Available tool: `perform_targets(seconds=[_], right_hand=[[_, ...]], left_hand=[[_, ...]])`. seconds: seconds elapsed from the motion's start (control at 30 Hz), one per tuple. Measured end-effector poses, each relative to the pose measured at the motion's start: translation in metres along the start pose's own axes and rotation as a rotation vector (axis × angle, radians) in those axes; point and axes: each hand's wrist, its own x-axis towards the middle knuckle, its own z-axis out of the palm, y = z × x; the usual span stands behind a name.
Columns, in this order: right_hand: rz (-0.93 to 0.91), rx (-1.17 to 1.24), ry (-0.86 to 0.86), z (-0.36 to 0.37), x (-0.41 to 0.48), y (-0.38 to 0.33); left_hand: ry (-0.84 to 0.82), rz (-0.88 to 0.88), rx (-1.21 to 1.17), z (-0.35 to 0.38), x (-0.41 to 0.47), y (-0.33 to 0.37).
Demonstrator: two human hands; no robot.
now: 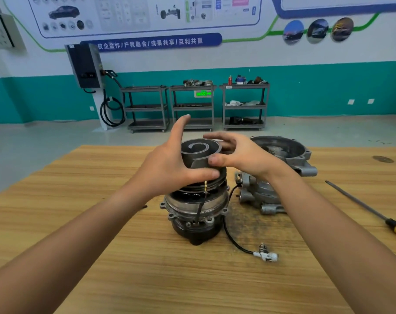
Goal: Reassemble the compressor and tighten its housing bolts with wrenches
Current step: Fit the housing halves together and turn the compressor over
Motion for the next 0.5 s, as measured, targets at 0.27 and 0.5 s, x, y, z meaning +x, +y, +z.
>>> perform_targets(seconds=[0.27,0.5], right_hand=[[-0.052,-0.096,0.176,0.025,-0.008,0.003],[0.066,-0.233,0.232,0.040,-0.019,-0.019]], left_hand=[[-0.242,-0.010,-0.347,-0.013,0.007,-0.027],[-0.340,-0.074,-0.352,-0.022,0.018,-0.049]])
